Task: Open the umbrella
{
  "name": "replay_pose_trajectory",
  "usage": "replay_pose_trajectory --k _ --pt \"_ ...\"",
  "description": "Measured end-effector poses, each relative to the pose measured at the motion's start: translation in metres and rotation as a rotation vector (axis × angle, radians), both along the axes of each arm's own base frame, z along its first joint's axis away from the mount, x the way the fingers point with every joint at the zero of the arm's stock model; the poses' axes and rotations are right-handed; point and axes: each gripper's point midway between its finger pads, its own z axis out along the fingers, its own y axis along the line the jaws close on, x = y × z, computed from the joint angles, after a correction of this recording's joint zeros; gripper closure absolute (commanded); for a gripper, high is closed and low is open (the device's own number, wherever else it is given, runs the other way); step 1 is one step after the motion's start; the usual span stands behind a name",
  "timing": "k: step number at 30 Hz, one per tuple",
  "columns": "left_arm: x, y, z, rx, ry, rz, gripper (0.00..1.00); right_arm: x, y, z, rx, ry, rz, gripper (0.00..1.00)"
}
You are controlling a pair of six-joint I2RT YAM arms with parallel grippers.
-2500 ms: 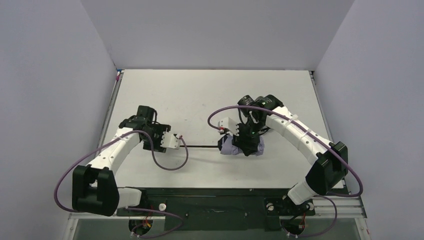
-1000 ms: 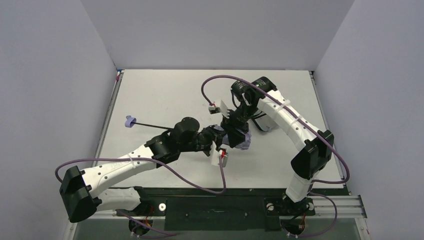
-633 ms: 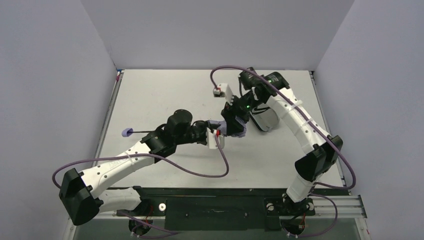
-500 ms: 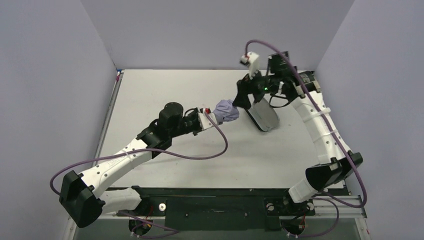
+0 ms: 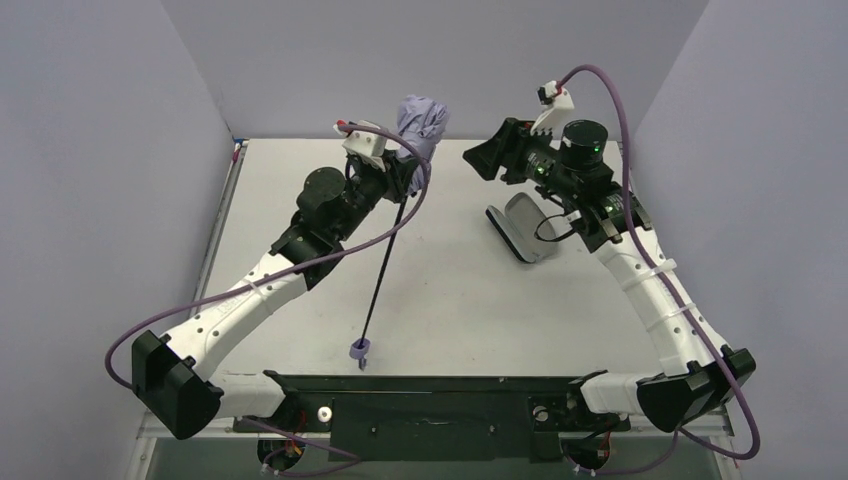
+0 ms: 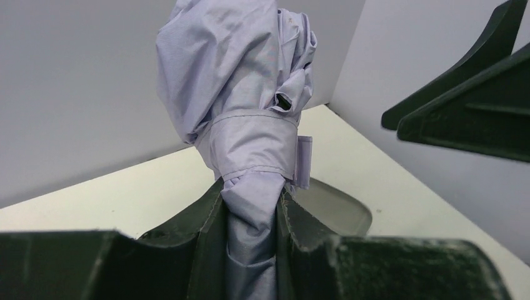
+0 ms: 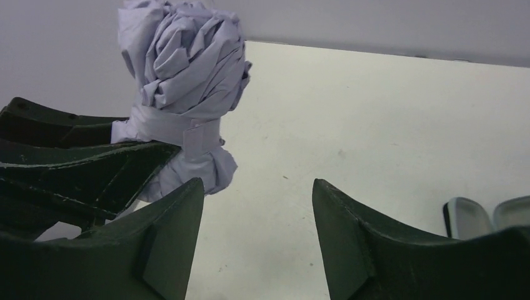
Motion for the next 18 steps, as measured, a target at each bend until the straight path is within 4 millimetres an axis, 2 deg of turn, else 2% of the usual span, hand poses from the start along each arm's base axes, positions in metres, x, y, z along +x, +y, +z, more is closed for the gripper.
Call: replay_pose_trajectory --k 3,7,12,15,18 --pt "0.003 -0.004 0.006 -0.071 0.031 0.002 1.0 -0.005 0.022 0.001 0.038 0.007 0.027 0.4" --pt "0.005 -0.009 0.001 -0.129 0.085 -0.007 1.0 -0.01 0.046 0.011 0.094 -0.01 0.068 0.4" --pt "0.004 -0.013 0.0 -0.168 0.114 -0.022 1.0 0.001 0.057 0.011 0.138 -0.004 0.073 0.44" --pt "0.004 -0.014 0.002 -0.184 0.118 -0.026 1.0 0.008 0.063 0.004 0.146 0.016 0.075 0.53" --pt "0.003 -0.015 0.004 -0.198 0.12 -0.031 1.0 0.012 0.067 -0.005 0.142 0.041 0.08 0.7"
